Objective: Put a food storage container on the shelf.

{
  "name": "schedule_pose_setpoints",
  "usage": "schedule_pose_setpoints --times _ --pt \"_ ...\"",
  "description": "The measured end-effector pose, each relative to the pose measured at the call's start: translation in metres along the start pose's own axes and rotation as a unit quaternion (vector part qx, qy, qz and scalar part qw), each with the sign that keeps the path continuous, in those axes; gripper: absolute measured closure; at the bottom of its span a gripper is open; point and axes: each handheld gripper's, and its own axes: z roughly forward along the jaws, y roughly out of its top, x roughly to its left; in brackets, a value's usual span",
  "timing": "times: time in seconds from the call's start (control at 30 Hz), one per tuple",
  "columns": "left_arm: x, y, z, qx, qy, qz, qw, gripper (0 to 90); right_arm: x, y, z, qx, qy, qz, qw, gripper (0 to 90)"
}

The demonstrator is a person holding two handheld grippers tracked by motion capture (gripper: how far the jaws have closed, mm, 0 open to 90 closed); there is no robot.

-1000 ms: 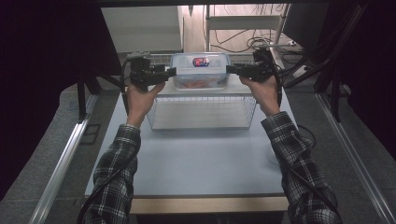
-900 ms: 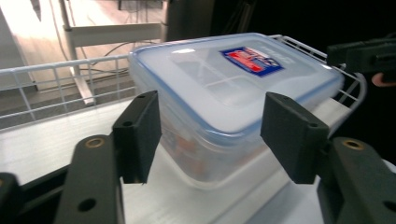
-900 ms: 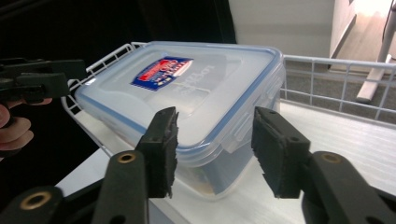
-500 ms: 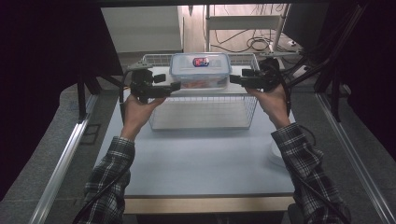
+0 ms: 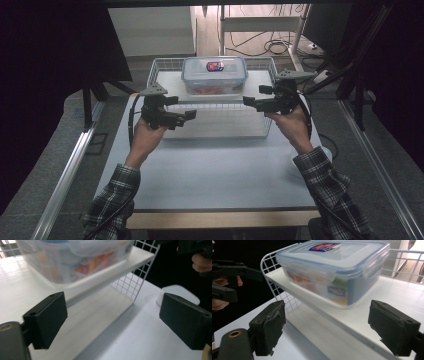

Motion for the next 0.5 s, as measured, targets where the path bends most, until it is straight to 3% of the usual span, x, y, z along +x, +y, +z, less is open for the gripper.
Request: schedule_pose_setpoints --times 0.13,0.5 --pt "-0.008 -0.009 -0.001 0.005 0.011 0.020 0.9997 5.9 0.008 -0.007 -0.001 0.006 0.006 -0.012 0.9999 11.4" --pt "-0.030 -0.034 -0.011 0.001 0.006 0.031 0.9995 6.0 0.030 -0.029 -0.007 0.015 0.013 -0.041 0.9990 7.9"
